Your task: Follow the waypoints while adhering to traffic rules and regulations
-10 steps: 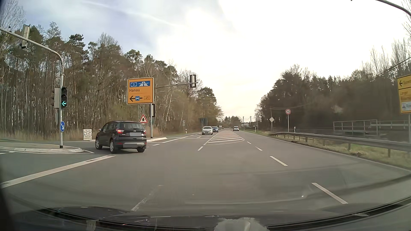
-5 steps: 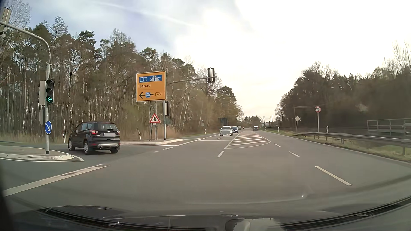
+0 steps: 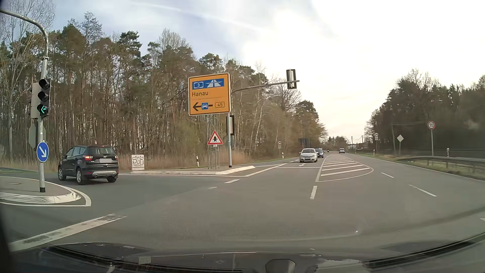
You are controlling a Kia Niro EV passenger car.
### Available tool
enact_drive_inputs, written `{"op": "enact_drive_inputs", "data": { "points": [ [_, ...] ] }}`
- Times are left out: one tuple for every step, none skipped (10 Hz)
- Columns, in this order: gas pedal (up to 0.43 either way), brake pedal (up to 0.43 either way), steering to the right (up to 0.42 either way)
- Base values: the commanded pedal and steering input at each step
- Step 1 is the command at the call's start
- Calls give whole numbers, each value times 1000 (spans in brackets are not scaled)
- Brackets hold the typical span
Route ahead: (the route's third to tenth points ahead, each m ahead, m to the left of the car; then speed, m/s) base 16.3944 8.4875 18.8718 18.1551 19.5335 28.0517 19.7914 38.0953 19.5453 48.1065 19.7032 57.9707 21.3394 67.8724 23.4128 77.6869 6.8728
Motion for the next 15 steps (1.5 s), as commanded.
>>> {"op": "enact_drive_inputs", "data": {
  "points": [
    [118,0,-243],
    [118,0,-255],
    [118,0,-263],
    [118,0,-270],
    [118,0,-277],
    [118,0,-284],
    [118,0,-289],
    [118,0,-293],
    [118,0,-294],
    [118,0,-294],
    [118,0,-294],
    [130,0,-294],
    [130,0,-294],
    [130,0,-295],
    [130,0,-295]
  ]
}}
